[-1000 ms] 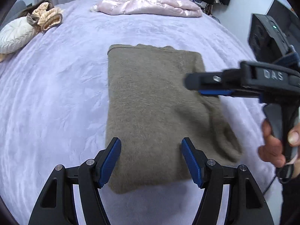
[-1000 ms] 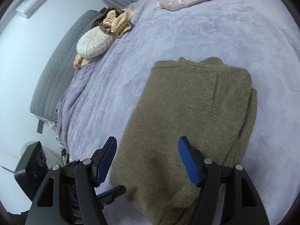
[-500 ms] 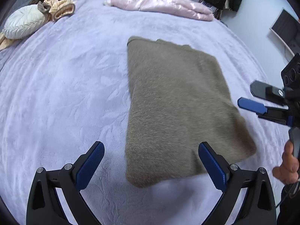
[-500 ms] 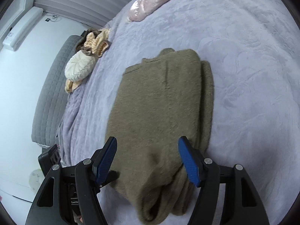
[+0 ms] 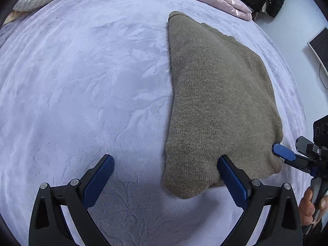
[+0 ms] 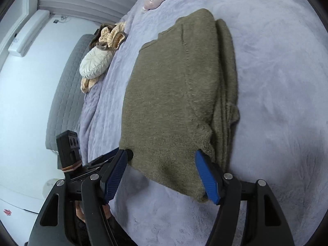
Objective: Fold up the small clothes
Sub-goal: 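Move both open tools along the folded sweater to its edge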
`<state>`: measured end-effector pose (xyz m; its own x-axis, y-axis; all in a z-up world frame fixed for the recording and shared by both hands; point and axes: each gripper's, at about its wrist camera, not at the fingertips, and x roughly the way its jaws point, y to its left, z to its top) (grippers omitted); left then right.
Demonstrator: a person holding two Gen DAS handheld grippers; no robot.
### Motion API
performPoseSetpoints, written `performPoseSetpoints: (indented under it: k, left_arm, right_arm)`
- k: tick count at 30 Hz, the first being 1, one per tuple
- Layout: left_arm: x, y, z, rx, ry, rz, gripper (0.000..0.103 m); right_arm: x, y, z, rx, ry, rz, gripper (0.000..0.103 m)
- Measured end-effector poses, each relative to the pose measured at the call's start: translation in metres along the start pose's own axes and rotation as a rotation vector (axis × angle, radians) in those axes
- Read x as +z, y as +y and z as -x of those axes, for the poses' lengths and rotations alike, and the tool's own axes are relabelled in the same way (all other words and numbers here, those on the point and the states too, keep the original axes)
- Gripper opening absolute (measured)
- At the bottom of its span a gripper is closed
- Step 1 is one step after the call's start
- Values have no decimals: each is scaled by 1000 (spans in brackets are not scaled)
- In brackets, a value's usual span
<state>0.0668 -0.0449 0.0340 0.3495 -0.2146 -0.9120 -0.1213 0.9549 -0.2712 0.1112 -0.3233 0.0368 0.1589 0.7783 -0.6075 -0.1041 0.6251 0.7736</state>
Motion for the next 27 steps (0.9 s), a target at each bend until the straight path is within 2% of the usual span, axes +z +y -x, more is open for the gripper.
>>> performPoseSetpoints:
  k: [2,7,9,11,16,19,21,27]
  left_arm:
    - [2,-5,7,9,-5,-10,101]
    - [17,-18,36,-24,-80,-39,101]
    - [28,-24,34,-11,-78,-47,101]
    - [39,-32,28,33,-72,-61,101]
    - [65,-41,10,90,-53,-61,101]
    - [79,-41,-3,109,-47,-67,101]
    - [87,-40,-14,118,-38,-71,101]
    - [106,-36,-35,72,-10,-78,101]
  right_arm:
    - [-3,-5,3,26,-27,-25,72]
    - [-6,18,12,-60,-43,65,72]
    - [-1,31,25,-72,-80,115,73]
    - [9,41,33,-72,-108,145,74]
    - [54,39,27,-24,-108,99,74]
    - [84,28,12,-24,-98,51,74]
    - [104,25,-4,-35,-85,34,74]
    - [146,-11,-25,-119,-88,-16,74]
